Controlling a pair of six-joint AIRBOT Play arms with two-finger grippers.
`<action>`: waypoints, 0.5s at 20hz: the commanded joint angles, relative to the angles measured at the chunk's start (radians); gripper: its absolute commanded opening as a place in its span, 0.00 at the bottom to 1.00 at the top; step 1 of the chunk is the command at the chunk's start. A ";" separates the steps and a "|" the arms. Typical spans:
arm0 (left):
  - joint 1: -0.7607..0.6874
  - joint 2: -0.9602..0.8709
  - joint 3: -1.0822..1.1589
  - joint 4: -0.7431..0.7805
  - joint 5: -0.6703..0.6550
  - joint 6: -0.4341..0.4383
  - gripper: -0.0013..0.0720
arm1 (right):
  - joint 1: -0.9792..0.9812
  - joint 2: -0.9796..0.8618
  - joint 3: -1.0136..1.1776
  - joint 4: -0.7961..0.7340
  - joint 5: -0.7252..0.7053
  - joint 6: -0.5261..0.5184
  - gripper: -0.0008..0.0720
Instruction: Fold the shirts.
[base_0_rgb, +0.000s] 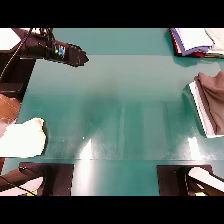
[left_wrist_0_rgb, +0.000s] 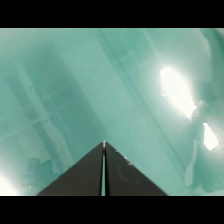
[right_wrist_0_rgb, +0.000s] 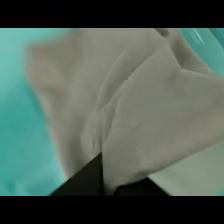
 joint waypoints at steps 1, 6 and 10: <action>0.000 0.000 0.000 0.000 -0.001 0.001 0.05 | -0.005 0.064 -0.191 -0.164 0.020 -0.001 0.46; 0.000 0.000 0.000 0.000 -0.001 0.001 0.05 | 0.015 0.073 -0.206 -0.159 0.047 0.000 0.93; 0.000 0.000 0.000 0.010 0.002 0.001 0.05 | 0.159 0.072 -0.068 0.004 0.049 0.000 0.93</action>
